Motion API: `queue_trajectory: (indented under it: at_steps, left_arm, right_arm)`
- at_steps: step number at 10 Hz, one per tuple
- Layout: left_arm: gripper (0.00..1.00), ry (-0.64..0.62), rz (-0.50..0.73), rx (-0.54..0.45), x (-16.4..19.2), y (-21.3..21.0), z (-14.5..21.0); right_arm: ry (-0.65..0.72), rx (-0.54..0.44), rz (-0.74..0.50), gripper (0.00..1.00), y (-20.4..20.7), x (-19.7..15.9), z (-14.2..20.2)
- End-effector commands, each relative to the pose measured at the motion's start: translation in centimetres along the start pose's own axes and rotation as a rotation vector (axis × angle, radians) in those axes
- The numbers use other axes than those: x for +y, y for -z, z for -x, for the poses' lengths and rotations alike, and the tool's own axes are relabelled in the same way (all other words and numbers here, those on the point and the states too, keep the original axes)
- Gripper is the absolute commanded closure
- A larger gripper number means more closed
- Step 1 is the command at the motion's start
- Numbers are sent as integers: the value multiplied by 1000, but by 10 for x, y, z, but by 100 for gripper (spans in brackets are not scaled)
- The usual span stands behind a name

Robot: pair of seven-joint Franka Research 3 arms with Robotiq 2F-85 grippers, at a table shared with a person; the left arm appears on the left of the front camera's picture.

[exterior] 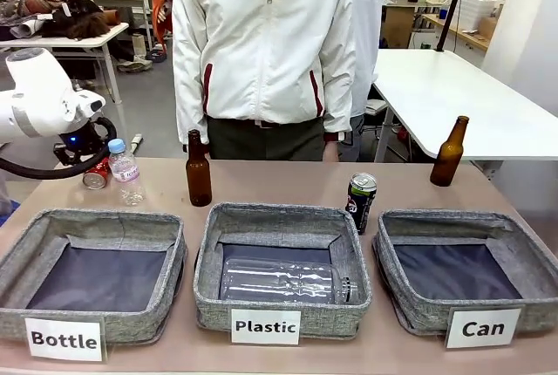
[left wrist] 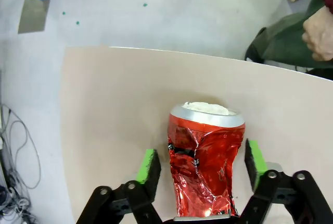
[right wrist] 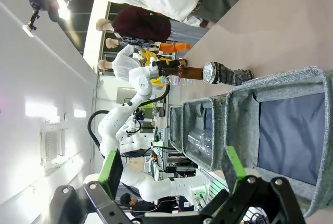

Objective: Sort the can waste into the basket.
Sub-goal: Pick up the can waste from the table and place it in the right Fabric basket.

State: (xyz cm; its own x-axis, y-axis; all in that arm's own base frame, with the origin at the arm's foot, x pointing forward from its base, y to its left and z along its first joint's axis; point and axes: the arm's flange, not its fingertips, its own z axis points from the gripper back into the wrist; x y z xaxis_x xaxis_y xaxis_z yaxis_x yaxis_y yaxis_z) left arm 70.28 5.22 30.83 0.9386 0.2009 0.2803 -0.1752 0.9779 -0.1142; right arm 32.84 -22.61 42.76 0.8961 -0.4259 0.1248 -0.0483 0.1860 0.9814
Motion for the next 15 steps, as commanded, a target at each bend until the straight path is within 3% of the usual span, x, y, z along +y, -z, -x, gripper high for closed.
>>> queue_trajectory:
  at_steps: [1,4,5,7,9,12,15]
  left_arm:
    - [97,-7,-47,8,-5,-5,-7]
    - [100,-13,-37,27,-3,-8,-6]
    - [96,-15,-51,25,-3,-9,-6]
    - [100,-22,-51,24,-3,-14,-8]
    - [100,26,23,46,8,-64,4]
    - [100,160,61,-68,65,-213,75]
    - [100,506,254,-76,80,-259,166]
  right_arm:
    - [-21,12,2,0,-2,1,1]
    - [-21,12,2,0,-2,1,1]
    - [-21,12,2,0,-2,1,1]
    - [-21,12,2,0,-2,1,1]
    - [-21,12,2,0,-2,1,1]
    - [-21,12,2,0,-2,1,1]
    - [-21,12,2,0,-2,1,1]
